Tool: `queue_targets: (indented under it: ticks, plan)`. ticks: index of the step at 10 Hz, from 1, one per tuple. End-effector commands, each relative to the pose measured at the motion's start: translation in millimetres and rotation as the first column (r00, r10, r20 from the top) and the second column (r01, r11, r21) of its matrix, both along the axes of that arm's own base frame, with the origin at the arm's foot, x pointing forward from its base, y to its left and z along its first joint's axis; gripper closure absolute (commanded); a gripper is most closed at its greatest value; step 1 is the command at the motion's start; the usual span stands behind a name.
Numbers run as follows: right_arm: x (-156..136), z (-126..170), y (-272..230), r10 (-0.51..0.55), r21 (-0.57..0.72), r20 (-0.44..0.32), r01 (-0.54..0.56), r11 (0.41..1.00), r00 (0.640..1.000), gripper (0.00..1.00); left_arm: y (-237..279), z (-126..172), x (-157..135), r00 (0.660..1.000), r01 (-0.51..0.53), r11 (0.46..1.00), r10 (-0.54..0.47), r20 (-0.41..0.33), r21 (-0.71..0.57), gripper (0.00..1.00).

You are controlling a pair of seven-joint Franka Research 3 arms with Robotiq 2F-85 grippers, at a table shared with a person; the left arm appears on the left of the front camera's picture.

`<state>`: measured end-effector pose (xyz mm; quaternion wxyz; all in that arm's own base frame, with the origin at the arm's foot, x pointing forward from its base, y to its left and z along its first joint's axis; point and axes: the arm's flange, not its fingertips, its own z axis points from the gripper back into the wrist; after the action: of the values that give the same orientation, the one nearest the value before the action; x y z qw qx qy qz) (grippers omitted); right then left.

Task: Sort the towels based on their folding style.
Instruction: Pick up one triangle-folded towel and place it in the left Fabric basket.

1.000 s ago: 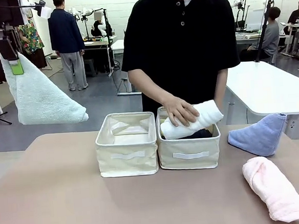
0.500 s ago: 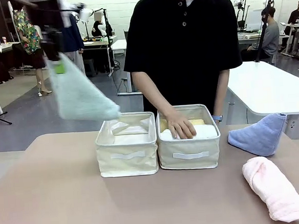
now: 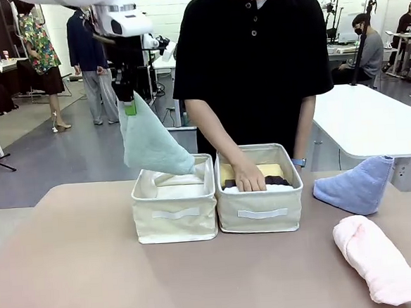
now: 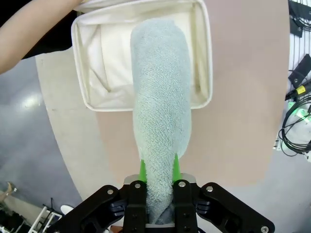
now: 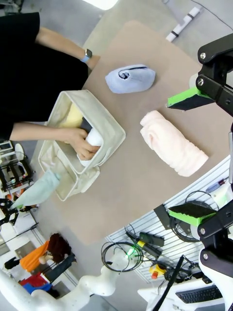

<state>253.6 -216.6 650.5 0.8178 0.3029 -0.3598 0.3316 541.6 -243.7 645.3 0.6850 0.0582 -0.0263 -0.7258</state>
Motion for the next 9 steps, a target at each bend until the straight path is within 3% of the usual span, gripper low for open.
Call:
queue_targets:
  ticks: [1,9]
  plan:
    - [1.1,1.0,-1.1,0.013,0.023,0.02,-0.013,1.0,1.0,0.0,-5.1,-14.2,4.3,1.0,0.008,1.0,-0.008,0.003,-0.007,0.82]
    - [1.1,1.0,-1.1,0.013,0.023,0.02,-0.013,1.0,1.0,0.0,-22.3,-98.4,-3.4,0.994,-0.045,0.999,0.045,-0.102,0.007,0.82]
